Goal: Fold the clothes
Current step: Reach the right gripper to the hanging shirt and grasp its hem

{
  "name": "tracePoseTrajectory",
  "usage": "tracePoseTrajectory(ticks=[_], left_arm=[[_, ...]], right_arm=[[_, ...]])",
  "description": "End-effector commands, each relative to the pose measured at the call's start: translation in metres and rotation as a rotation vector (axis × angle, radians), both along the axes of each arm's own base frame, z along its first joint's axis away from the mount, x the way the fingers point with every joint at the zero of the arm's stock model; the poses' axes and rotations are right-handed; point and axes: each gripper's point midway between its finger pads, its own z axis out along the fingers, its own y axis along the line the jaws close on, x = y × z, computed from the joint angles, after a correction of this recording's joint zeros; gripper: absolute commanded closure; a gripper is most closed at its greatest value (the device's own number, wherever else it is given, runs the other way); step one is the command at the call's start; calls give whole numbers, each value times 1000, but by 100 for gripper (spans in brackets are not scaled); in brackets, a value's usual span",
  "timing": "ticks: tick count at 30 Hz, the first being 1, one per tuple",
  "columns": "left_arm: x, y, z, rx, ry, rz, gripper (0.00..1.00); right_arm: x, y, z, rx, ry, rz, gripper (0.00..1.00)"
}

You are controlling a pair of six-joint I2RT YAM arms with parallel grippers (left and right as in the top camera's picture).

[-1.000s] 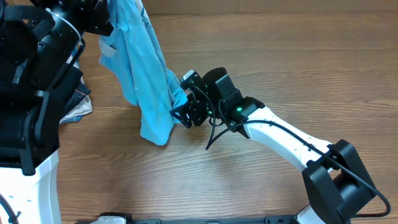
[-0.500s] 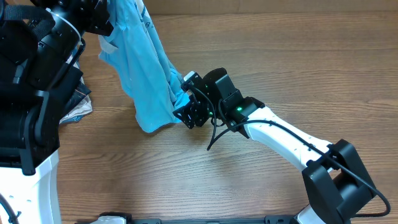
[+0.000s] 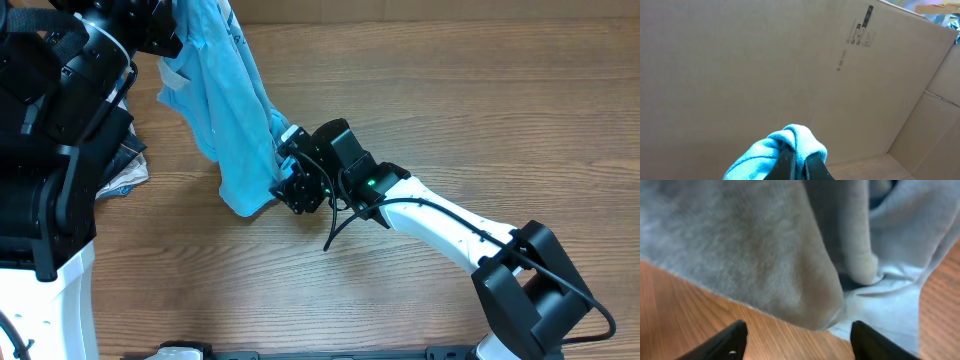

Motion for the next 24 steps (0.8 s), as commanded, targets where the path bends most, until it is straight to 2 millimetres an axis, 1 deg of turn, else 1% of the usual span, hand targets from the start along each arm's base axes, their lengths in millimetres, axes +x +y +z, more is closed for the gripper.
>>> tracePoseTrajectory(ticks=[1,4,7,8,14,16,18,22,24], left_arm=[[-14,-3,15,-17,-41,-20,96],[-14,-3,15,-17,-41,-20,96],[-14,-3,14,-17,-36,-20,96],[-14,-3,13,-16,-34,-20,96],[-14,-3,13,-16,-33,-20,96],[-14,-3,13,-16,-33,-20,96],[-14,-3,13,-16,-33,-20,96],[-14,-3,13,-16,-34,-20,96],[-14,-3,14,-16,-35,-19,96]], right_arm=[[11,-1,5,-11,-39,-32,35],[12,0,6,-7,-46,-34,36],[14,2,9,6,-58,-38,46],[15,2,10,12,-63,-39,47],[18,5,14,27,-77,-39,45],[17,5,14,27,-77,-38,42],[17,5,14,27,-77,-38,41],[9,10,15,51,-51,1,41],[9,10,15,51,-51,1,41]])
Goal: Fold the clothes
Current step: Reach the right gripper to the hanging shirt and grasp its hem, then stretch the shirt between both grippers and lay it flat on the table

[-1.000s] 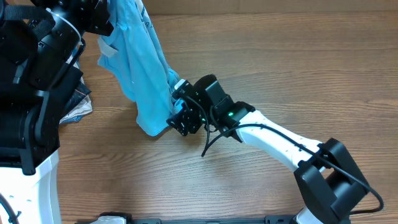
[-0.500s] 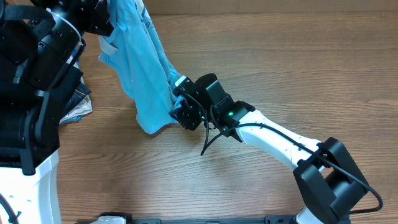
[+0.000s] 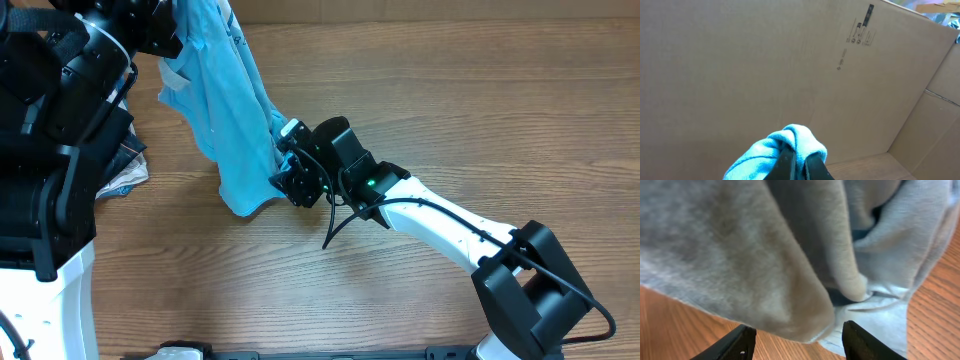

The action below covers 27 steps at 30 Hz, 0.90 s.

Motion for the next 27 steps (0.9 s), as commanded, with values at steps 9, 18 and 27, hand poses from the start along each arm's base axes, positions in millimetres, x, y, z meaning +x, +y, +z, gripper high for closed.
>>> tracePoseTrajectory(ticks=[9,18,27], left_arm=[[-14,-3,15,-17,-41,-20,96],[-14,-3,15,-17,-40,-20,96],[-14,-3,15,-10,-43,-19,96]], right_arm=[[5,6,8,15,-31,-7,51],[10,7,13,30,-53,-22,87],[14,6,14,39,-41,-57,96]])
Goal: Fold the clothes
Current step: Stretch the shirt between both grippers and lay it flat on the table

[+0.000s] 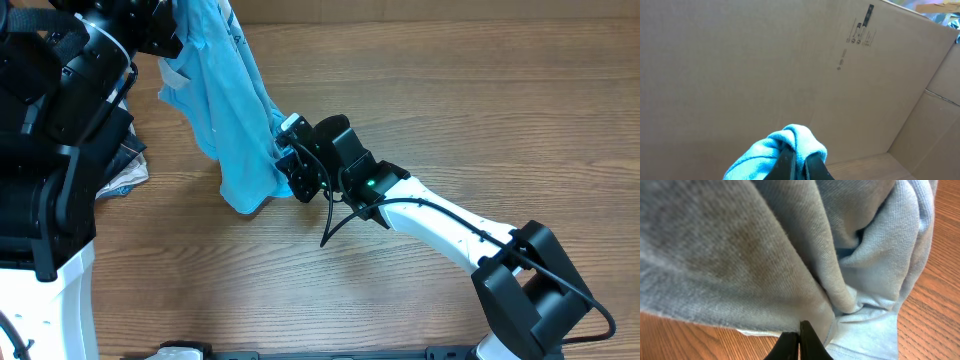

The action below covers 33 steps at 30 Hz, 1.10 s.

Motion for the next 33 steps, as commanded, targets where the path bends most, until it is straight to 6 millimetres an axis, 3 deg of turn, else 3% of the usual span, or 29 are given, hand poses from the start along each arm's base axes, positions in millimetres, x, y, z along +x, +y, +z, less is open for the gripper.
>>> tracePoseTrajectory(ticks=[1,4,7,13,17,22,28,33], left_arm=[[-14,-3,14,-9,-42,-19,96],[-14,-3,12,-1,-34,-17,96],[-13,-2,4,16,-7,-9,96],[-8,7,-12,60,42,44,96],[-2,24,-23,116,76,149,96],[8,38,-44,186,139,230,96],[14,55,-80,287,266,310,96],[5,74,-103,356,370,397,96]], right_arm=[[3,4,5,10,-10,-10,96],[12,-4,3,-12,-12,-87,96],[30,-27,1,-69,-36,-214,96],[73,-111,44,-128,-105,-449,96],[98,-184,90,-176,-177,-588,96],[113,-265,171,-211,-290,-715,96],[100,-319,262,-209,-384,-832,96],[72,-354,306,-282,-409,-967,96]])
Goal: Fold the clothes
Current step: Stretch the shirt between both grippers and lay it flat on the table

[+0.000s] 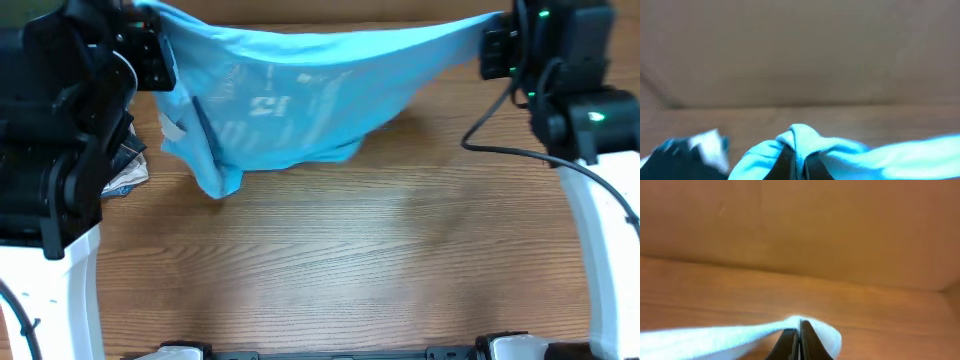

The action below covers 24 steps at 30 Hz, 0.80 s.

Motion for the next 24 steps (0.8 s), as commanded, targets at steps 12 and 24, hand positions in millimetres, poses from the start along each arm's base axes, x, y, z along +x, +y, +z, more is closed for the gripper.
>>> tracePoseTrajectory(ticks=[12,24], left_arm=[[-34,23,-38,145,196,67,96],[81,14,-16,170,-44,68,96]], right_arm=[[-89,-35,84,-65,-27,-122,96],[25,-30,30,-106,14,-115,96]])
